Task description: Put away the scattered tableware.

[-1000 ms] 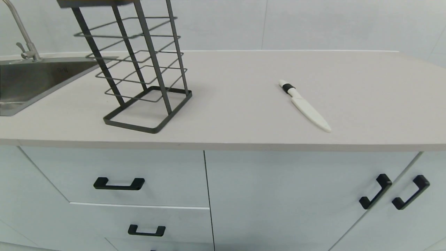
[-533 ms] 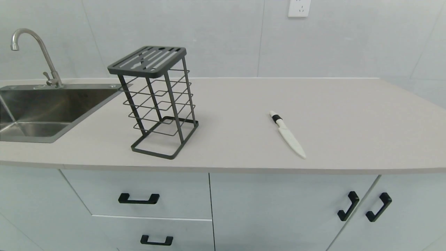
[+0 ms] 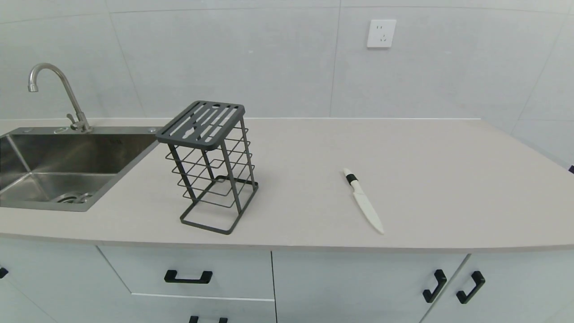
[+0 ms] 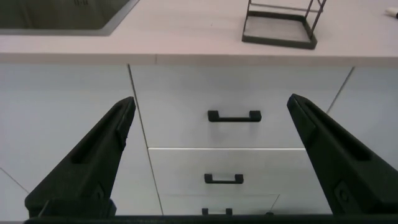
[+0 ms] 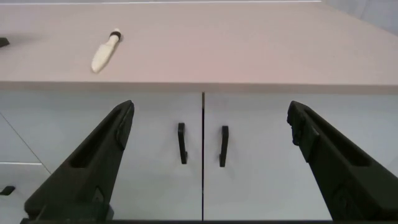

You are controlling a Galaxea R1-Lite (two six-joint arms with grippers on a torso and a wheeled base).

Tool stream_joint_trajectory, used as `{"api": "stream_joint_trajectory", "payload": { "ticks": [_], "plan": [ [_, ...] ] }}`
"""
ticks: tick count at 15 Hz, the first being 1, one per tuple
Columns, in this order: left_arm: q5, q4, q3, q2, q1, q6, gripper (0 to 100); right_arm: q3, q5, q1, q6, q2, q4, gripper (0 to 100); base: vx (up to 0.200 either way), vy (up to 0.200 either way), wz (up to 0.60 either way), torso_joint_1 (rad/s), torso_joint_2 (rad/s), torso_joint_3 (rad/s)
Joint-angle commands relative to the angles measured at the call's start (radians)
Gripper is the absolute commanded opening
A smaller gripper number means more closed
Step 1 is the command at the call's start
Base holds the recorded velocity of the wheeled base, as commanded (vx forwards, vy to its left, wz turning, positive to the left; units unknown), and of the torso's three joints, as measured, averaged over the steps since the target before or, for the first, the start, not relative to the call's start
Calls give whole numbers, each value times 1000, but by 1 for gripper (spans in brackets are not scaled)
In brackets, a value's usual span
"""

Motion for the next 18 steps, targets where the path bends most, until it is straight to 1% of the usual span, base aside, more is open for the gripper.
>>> {"api": "stream_joint_trajectory", "payload": {
  "ticks": [1,10,12,14,18],
  "plan": [
    [0,-1,0,0,0,0,100,0,1,-1,0,1,0,100,0,0,0,286,-515,-237],
    [0,1,0,0,0,0,100,0,2,-1,0,1,0,100,0,0,0,286,-550,-263],
    [-2,1,0,0,0,5,100,0,2,1,0,1,0,100,0,0,0,310,-603,-298],
    [-2,1,0,0,0,12,100,0,2,1,0,1,0,100,0,0,0,144,-278,-134],
    [-3,1,0,0,0,12,100,0,2,1,0,1,0,100,0,0,0,9,-14,-8]
  ]
}}
